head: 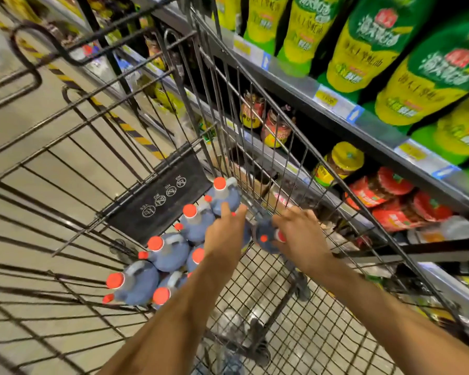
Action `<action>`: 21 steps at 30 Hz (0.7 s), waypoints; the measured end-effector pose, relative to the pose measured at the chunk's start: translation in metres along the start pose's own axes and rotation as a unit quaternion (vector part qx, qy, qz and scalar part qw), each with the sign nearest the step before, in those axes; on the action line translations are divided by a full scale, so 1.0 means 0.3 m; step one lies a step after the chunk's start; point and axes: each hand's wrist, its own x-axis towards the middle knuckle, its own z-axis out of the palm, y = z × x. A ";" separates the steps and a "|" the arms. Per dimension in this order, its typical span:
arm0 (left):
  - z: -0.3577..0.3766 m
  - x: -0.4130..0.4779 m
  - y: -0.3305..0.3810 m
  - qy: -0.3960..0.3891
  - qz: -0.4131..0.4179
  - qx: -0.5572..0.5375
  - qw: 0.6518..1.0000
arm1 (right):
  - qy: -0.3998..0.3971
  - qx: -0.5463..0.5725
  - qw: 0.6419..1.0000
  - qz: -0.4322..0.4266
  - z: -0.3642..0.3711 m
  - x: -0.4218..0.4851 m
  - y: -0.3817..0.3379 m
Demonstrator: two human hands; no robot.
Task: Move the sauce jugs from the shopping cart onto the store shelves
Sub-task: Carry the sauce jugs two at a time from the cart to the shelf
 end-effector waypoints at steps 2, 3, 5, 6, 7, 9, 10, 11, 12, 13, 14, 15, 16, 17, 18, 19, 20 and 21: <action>0.000 0.007 0.000 0.002 0.000 0.002 1.000 | 0.012 0.052 0.999 0.008 0.011 -0.045 0.012; -0.002 0.012 -0.002 -0.004 -0.001 -0.004 1.000 | 0.024 0.079 0.997 0.014 0.020 -0.067 0.023; -0.005 0.013 -0.014 -0.026 -0.004 -0.026 0.999 | 0.031 0.133 0.990 0.028 0.049 -0.110 0.044; -0.007 0.006 -0.019 -0.037 0.000 -0.037 0.999 | 0.028 0.164 0.985 0.039 0.070 -0.128 0.052; -0.005 -0.003 -0.020 -0.037 0.011 -0.047 0.998 | 0.031 0.204 0.977 0.049 0.097 -0.144 0.063; 0.004 -0.028 -0.004 -0.012 0.050 -0.072 0.996 | 0.041 0.278 0.958 0.064 0.152 -0.173 0.081; 0.009 -0.038 0.011 0.001 0.070 -0.084 0.994 | 0.041 0.309 0.947 0.076 0.180 -0.183 0.087; 0.018 -0.045 0.028 0.013 0.084 -0.092 0.992 | 0.038 0.352 0.931 0.093 0.210 -0.192 0.093; 0.029 -0.052 0.043 0.020 0.091 -0.097 0.991 | 0.032 0.406 0.905 0.121 0.232 -0.199 0.099; 0.045 -0.057 0.052 0.033 0.087 -0.123 0.988 | 0.027 0.462 0.874 0.148 0.246 -0.202 0.101; 0.062 -0.068 0.057 0.057 0.075 -0.167 0.981 | 0.025 0.502 0.850 0.159 0.260 -0.206 0.105; 0.085 -0.082 0.057 0.092 0.061 -0.216 0.970 | 0.031 0.538 0.828 0.156 0.280 -0.207 0.111; 0.108 -0.099 0.059 0.124 0.046 -0.257 0.957 | 0.038 0.558 0.815 0.154 0.302 -0.211 0.119; 0.135 -0.114 0.060 0.150 0.030 -0.308 0.939 | 0.041 0.584 0.795 0.157 0.317 -0.217 0.123; 0.156 -0.130 0.064 0.171 0.013 -0.370 0.913 | 0.041 0.575 0.802 0.160 0.335 -0.227 0.127; 0.172 -0.140 0.072 0.187 -0.004 -0.425 0.886 | 0.040 0.563 0.808 0.166 0.351 -0.236 0.125; 0.185 -0.144 0.080 0.204 -0.018 -0.453 0.868 | 0.030 0.534 0.825 0.182 0.370 -0.244 0.121; 0.201 -0.142 0.090 0.222 -0.027 -0.449 0.865 | 0.017 0.512 0.835 0.200 0.389 -0.251 0.115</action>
